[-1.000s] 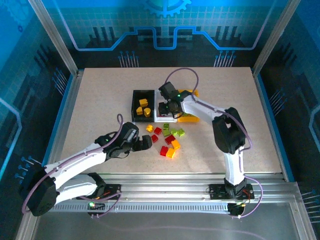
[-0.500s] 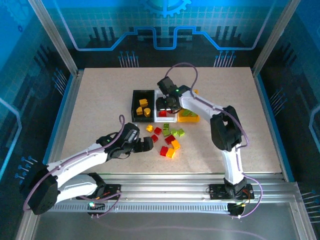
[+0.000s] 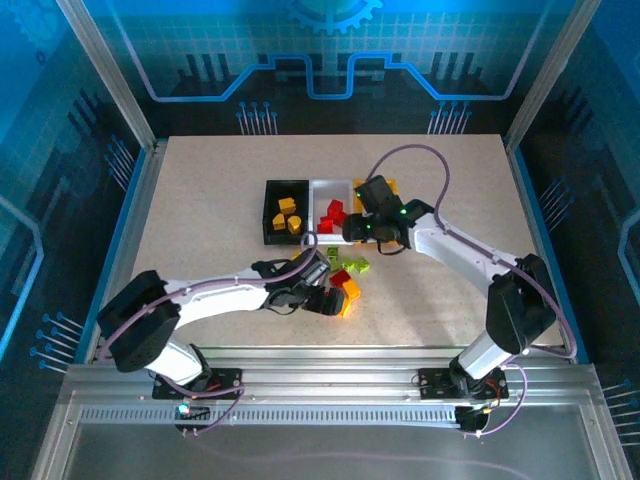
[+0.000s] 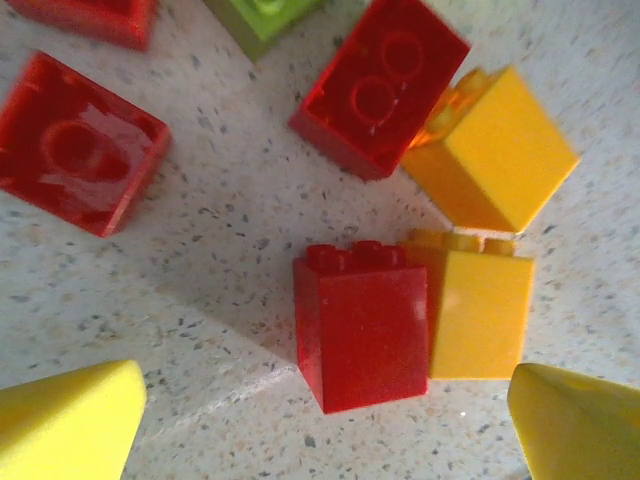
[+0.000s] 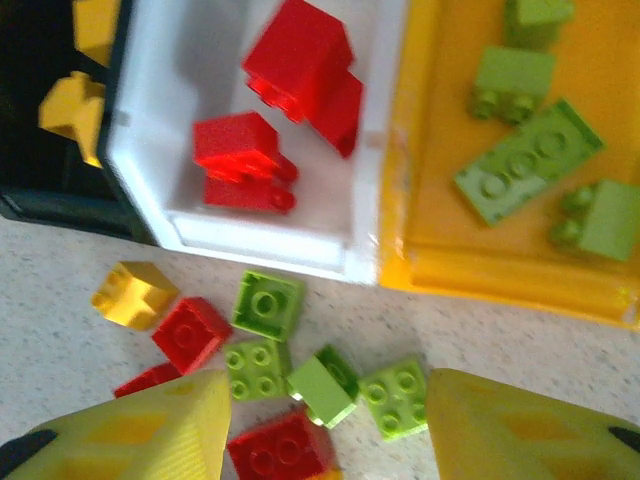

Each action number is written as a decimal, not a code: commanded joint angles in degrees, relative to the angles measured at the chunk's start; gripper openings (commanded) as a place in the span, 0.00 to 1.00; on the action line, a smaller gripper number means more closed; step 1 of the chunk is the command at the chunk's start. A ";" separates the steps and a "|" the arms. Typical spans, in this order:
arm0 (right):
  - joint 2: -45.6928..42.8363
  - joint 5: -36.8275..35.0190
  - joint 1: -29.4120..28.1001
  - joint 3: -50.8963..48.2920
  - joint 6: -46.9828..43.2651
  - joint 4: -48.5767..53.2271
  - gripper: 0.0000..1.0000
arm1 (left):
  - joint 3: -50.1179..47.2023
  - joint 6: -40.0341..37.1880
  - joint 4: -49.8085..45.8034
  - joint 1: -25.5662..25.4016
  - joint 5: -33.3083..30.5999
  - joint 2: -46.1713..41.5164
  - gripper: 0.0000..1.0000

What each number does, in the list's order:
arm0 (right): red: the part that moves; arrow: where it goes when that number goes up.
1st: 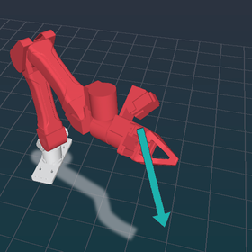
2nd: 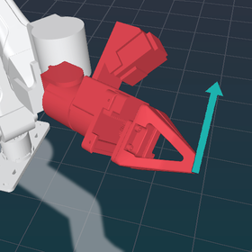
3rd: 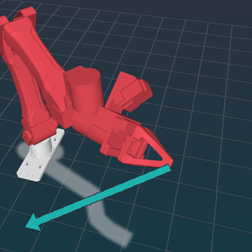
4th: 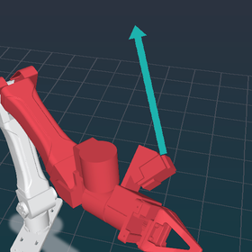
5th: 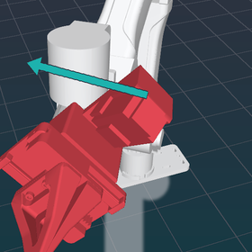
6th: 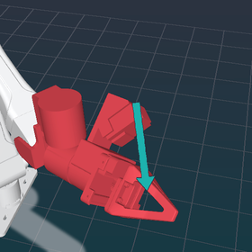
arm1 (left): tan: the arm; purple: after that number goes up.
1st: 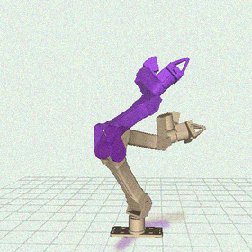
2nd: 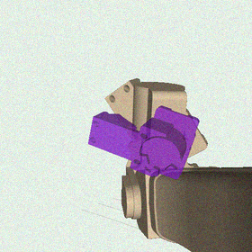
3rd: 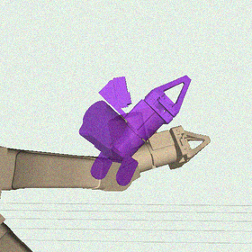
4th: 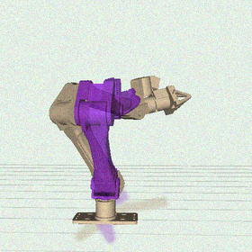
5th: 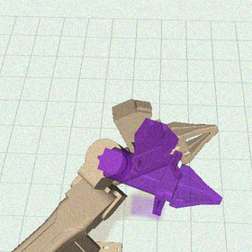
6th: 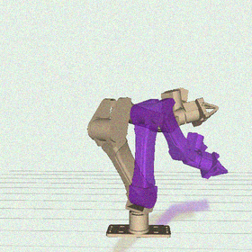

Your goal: Sort the legos into containers by color

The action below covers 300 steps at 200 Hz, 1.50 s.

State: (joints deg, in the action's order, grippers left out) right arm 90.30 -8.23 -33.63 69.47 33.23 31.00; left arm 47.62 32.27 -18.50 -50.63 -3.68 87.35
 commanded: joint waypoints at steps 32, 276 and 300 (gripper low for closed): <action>-5.77 0.30 2.37 -4.90 1.48 -1.91 0.56 | 2.77 -2.23 -0.54 -0.88 -3.31 4.93 0.85; -9.52 0.44 3.83 -7.64 1.92 -2.89 0.56 | 0.60 -2.17 -0.27 2.47 -6.85 3.18 0.36; -10.09 0.66 4.12 -8.14 2.10 -3.21 0.56 | 0.14 -0.37 -1.95 2.55 -6.59 -3.62 0.33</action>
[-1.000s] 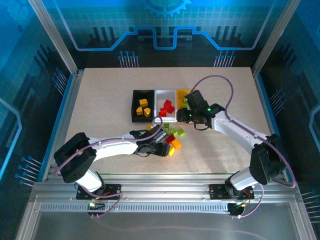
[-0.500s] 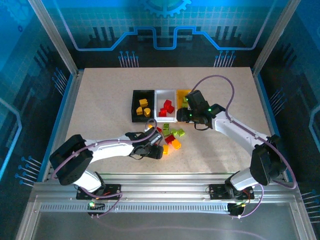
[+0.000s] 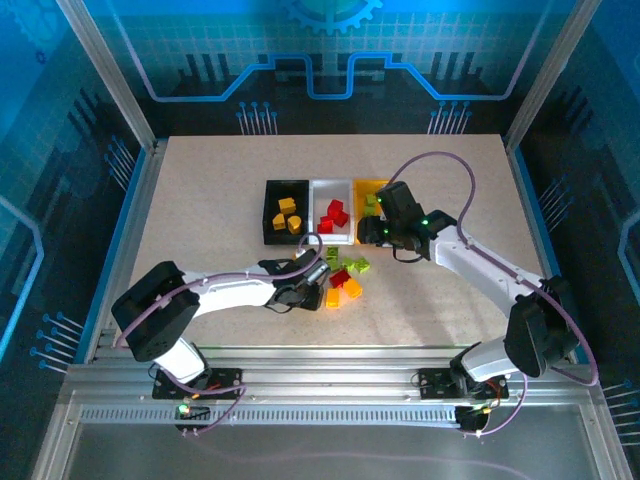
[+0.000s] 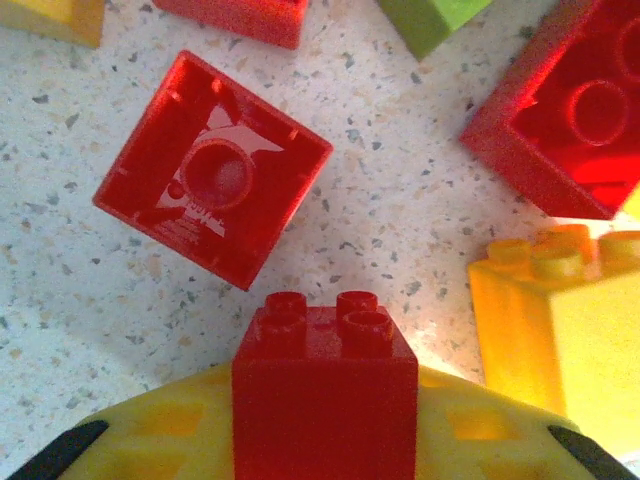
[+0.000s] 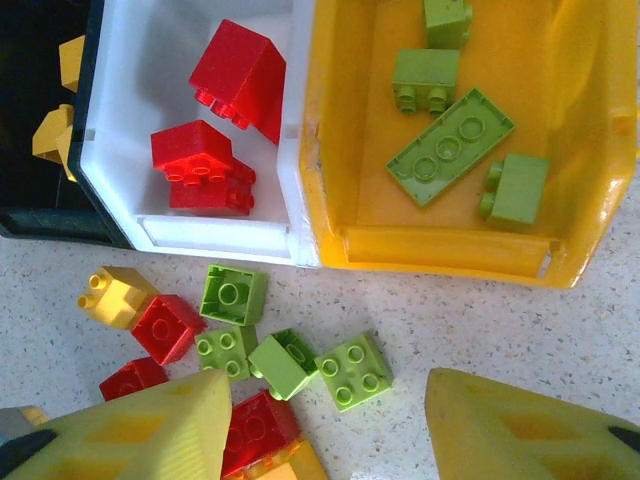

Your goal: Sort the legos into containers by color

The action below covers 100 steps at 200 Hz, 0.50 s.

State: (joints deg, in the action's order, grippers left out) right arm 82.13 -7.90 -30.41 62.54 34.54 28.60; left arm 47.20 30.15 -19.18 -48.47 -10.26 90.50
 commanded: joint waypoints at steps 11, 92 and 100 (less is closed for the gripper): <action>-2.40 0.30 1.04 -1.62 0.97 -1.19 0.56 | 2.18 1.83 -2.65 1.16 -0.33 -9.61 0.34; -5.47 0.36 3.23 -5.18 1.84 -0.92 0.56 | 33.29 -3.02 -4.87 13.72 1.80 9.11 0.34; -5.86 0.51 3.26 -5.41 1.85 -0.91 0.56 | 36.28 -3.25 -5.45 14.43 0.96 12.05 0.34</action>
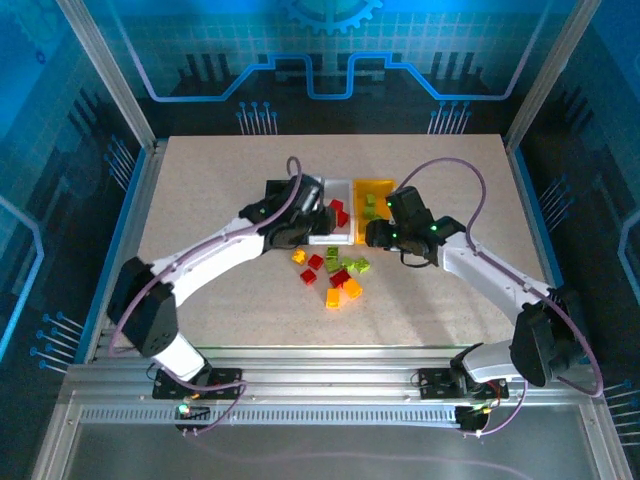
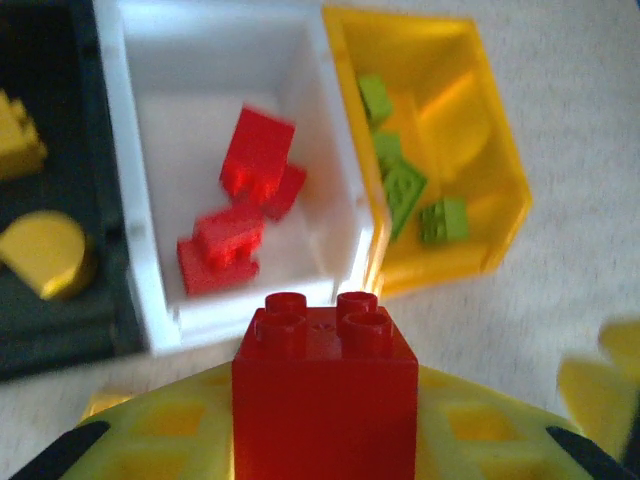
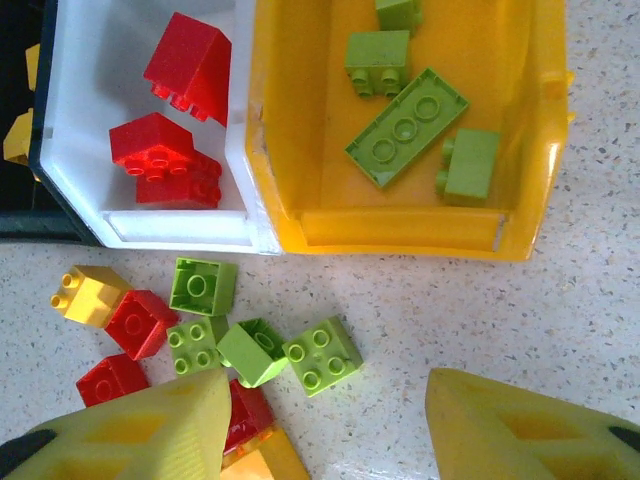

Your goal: Sort the legos into containers by color

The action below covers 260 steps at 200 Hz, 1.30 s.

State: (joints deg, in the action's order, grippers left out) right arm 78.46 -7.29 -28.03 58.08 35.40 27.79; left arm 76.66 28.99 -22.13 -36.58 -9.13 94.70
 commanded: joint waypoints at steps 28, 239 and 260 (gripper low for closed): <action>-3.08 -0.12 0.98 -1.65 1.34 -0.12 0.56 | 17.60 -4.35 -6.20 3.13 -5.72 16.74 0.35; -7.39 0.43 0.97 -7.37 0.55 1.04 0.58 | -0.39 -1.48 -2.40 -3.82 -0.81 1.54 0.98; -7.51 0.49 1.02 -7.37 0.55 0.78 0.58 | -9.11 -1.86 -1.94 -7.60 0.42 -4.28 0.98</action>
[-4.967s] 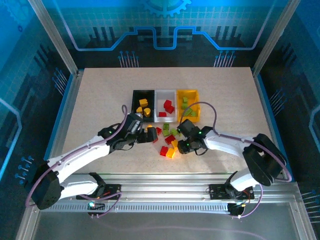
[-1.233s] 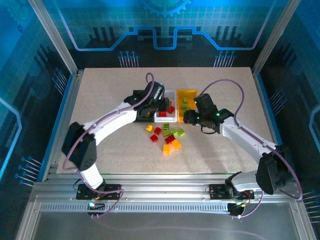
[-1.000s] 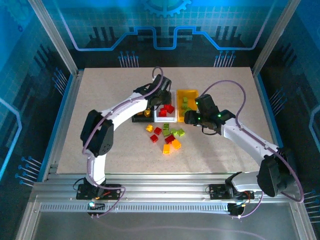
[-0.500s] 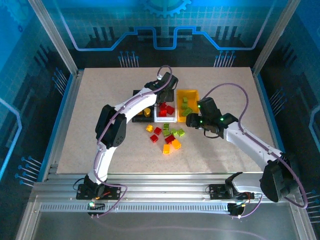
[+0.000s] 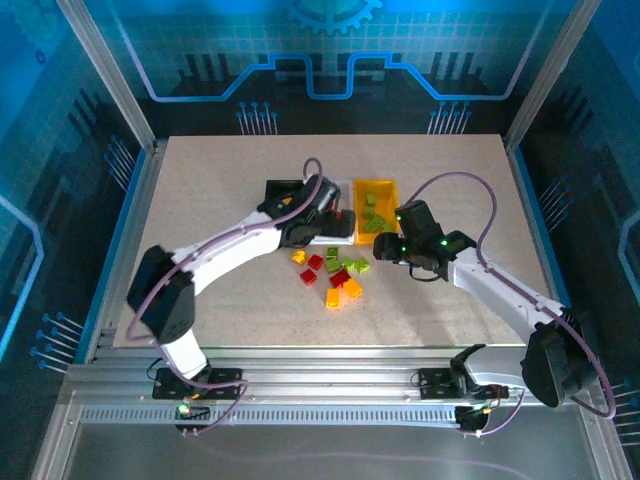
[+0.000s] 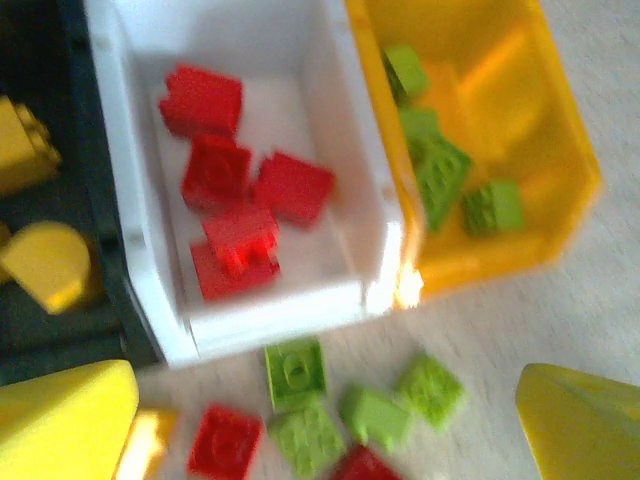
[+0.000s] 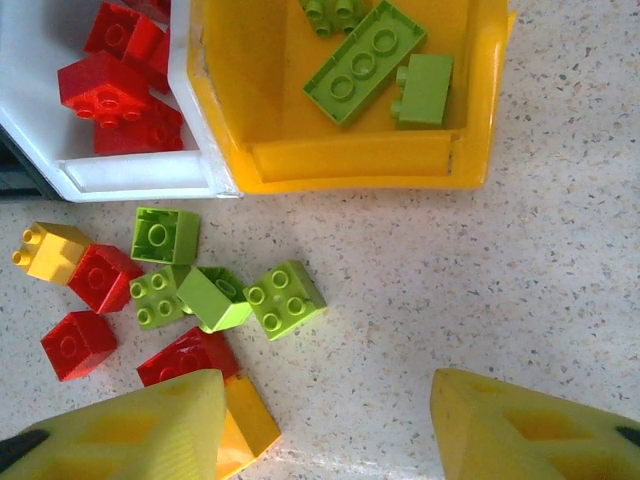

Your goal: Sort the legos into containers by color

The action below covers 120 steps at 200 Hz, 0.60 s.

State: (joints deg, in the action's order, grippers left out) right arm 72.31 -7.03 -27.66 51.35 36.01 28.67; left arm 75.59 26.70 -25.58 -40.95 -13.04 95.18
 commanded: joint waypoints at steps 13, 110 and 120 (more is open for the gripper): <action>-1.36 0.38 0.60 -0.64 0.09 -0.34 0.58 | -12.28 0.44 1.28 -5.72 4.93 -6.58 0.94; -1.25 0.66 0.61 -2.22 -0.06 -0.81 0.58 | -22.17 6.19 10.34 -11.35 11.92 -0.95 0.83; -1.50 0.62 0.59 -2.31 -0.06 -0.72 0.58 | -21.64 5.88 10.56 -11.35 11.50 0.17 0.82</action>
State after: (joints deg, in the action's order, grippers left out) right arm 72.12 -6.44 -27.66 49.10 36.01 27.94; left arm 52.64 31.64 -17.61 -52.12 -2.02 92.60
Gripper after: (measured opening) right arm 0.580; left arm 0.828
